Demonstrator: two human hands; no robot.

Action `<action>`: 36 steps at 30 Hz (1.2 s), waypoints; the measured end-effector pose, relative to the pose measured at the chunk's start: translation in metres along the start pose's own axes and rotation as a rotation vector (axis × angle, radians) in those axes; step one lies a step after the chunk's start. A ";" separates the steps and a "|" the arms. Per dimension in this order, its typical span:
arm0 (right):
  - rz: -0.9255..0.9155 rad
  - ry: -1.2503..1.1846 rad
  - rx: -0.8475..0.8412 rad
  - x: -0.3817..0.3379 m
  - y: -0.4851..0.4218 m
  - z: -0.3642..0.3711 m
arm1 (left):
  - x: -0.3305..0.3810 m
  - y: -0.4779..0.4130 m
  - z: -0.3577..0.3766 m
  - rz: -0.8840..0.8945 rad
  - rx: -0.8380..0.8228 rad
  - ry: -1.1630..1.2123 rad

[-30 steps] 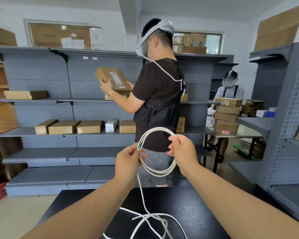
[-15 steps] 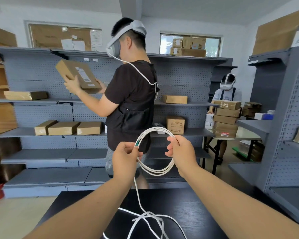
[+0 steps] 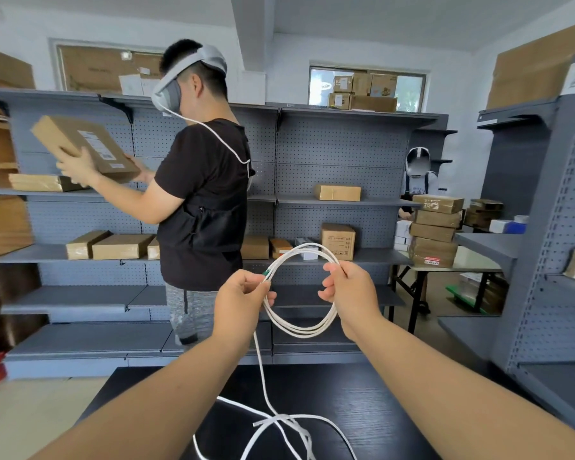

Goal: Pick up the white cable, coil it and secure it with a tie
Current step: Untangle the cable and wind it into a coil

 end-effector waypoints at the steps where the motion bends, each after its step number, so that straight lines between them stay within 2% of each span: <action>1: 0.008 -0.012 0.009 0.002 -0.001 -0.002 | -0.001 -0.001 0.001 -0.009 -0.019 0.069; 5: 0.043 -0.042 0.033 0.007 -0.004 -0.007 | -0.002 -0.001 0.009 -0.041 -0.116 0.250; 9: 0.053 -0.018 0.019 0.008 -0.007 -0.010 | -0.003 -0.004 0.013 -0.078 -0.180 0.332; 16: 0.007 0.005 -0.237 0.008 -0.008 -0.001 | 0.008 -0.017 0.008 -0.072 -0.254 0.300; 25: -0.188 0.538 -0.387 -0.027 -0.009 0.013 | 0.018 -0.030 0.015 -0.129 -0.397 0.080; 29: -0.253 0.655 -0.402 -0.032 -0.003 0.022 | 0.017 -0.033 0.013 -0.132 -0.402 0.066; 33: -0.289 0.787 -0.359 -0.034 -0.003 0.025 | 0.011 -0.031 0.012 -0.133 -0.387 0.071; 36: -0.283 0.801 -0.297 -0.035 -0.005 0.021 | 0.007 -0.028 0.015 -0.130 -0.385 0.072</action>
Point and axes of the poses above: each hand's wrist, its own y-axis away from the middle knuckle, its own z-axis out of the palm, x = y × z, the point moved 8 cm from there along -y, towards the middle knuckle, and after that the axes turned 14 degrees about -x, right-handed, at the moved point
